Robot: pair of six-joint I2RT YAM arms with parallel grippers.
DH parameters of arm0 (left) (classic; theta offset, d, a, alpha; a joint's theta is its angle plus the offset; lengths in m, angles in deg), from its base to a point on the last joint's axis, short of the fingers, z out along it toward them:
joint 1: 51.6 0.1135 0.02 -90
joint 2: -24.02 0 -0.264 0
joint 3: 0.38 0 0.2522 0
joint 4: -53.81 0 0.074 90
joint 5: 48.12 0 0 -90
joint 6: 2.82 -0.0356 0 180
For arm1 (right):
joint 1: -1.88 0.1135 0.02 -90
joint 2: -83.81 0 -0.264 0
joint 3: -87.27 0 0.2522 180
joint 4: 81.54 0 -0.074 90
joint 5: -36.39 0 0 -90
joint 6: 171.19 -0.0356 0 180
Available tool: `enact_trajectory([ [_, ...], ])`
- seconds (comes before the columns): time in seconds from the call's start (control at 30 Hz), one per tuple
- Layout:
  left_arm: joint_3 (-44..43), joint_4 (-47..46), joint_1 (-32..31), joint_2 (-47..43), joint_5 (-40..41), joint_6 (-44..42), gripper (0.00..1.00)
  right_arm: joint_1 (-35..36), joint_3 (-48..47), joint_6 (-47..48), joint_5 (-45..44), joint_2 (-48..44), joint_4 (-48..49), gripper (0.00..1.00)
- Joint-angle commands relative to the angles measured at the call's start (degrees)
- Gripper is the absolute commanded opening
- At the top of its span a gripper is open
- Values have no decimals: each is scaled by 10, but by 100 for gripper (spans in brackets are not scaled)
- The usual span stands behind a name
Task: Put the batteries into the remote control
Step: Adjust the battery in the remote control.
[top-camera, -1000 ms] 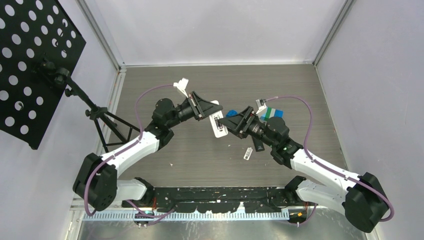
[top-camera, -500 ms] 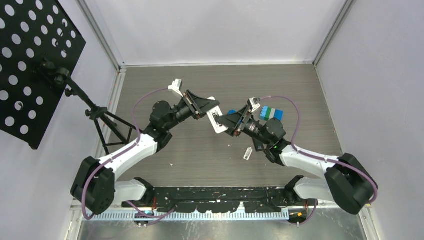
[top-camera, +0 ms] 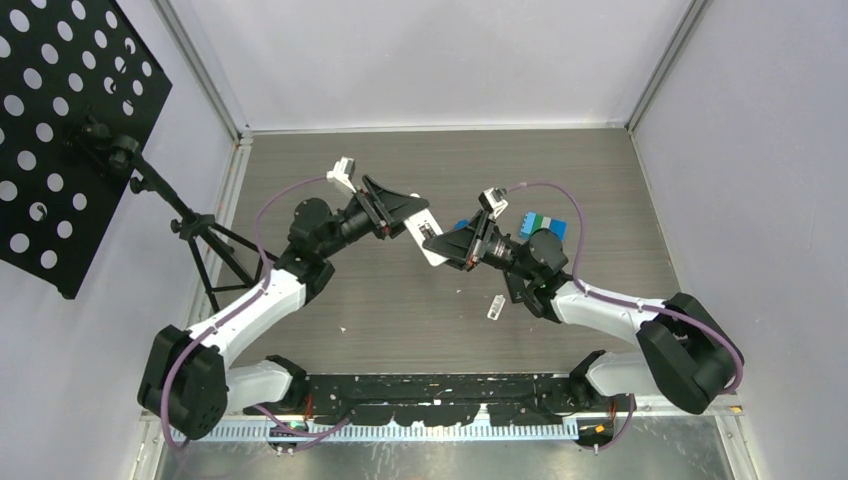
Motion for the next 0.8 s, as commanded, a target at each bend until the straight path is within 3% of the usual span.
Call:
enact_trajectory([
  [0.0,-42,63,53,-30,-146,-53,61,-19,-39,16,77,-21,16,1],
  [0.13,-72,169,86,-43,-232,-129,68,-23,-65,41,159,-23,-28,1],
  [0.23,-85,185,93,-43,-275,-144,68,-24,-81,73,208,-27,-97,1],
  [0.4,-89,188,93,-39,-343,-152,52,-26,-109,171,221,-46,-257,1],
  [0.53,-87,230,93,-38,-370,-179,29,-26,-132,237,211,-61,-353,1],
  [0.77,-87,280,94,-44,-371,-217,24,-28,-148,278,208,-58,-416,1],
])
